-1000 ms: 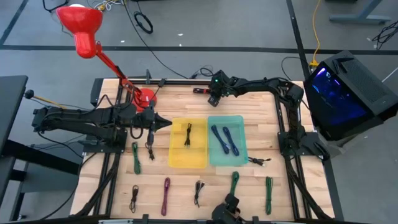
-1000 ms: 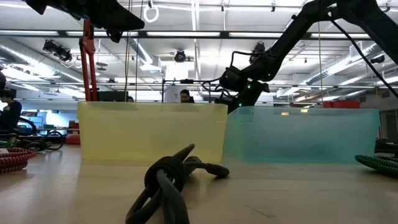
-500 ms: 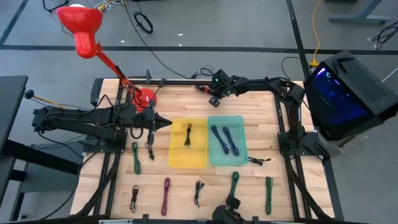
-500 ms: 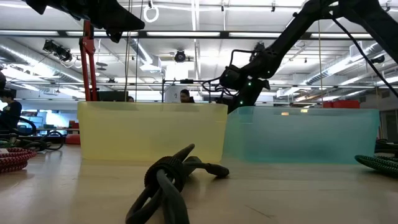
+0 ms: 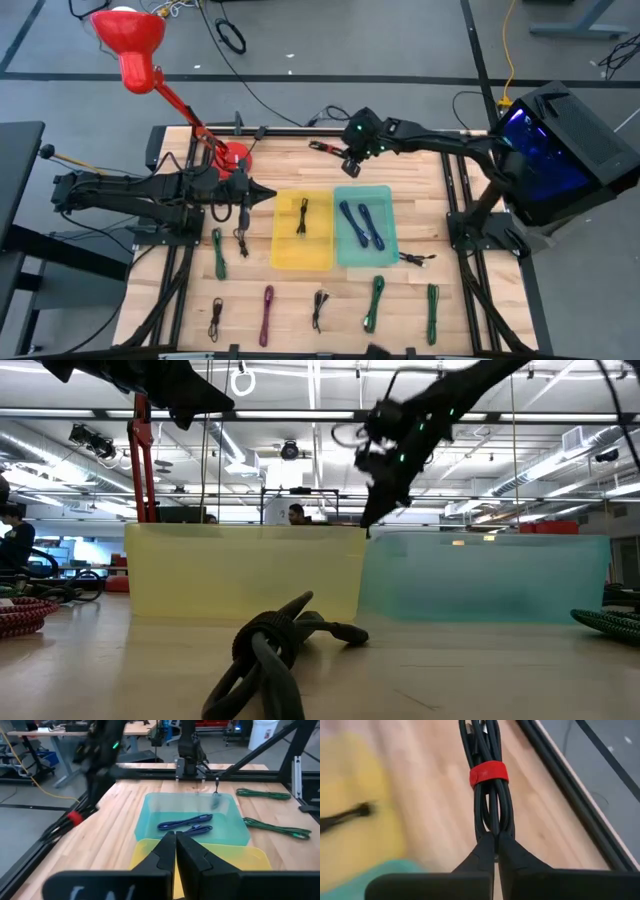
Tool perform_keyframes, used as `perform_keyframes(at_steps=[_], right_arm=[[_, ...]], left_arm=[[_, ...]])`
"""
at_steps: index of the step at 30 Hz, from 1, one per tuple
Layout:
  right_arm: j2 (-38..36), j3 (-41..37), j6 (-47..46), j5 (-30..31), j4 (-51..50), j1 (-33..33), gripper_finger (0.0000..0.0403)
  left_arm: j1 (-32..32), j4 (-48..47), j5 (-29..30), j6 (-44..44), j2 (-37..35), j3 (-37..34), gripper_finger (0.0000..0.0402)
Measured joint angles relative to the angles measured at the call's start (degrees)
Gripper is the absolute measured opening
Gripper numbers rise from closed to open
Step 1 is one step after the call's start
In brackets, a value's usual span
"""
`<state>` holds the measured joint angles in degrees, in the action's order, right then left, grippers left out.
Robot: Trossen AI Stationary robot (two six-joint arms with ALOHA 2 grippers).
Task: Pick & Place USB Port
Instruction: Put the black charger cable into the yellow bin
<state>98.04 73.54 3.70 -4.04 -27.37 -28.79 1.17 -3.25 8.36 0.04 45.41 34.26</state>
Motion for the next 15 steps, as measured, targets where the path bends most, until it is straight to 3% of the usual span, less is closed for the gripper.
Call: perform_keyframes(at_steps=[8,15], right_arm=[[-10.97,0.0,-4.77,-0.67,1.64,11.68,0.0],[-13.25,0.0,-4.92,-1.24,13.14,22.87,0.0]], left_arm=[[-0.02,0.78,0.53,-3.08,0.02,0.0,0.0018],[0.0,14.5,-1.92,-5.11,2.62,0.02,0.002]])
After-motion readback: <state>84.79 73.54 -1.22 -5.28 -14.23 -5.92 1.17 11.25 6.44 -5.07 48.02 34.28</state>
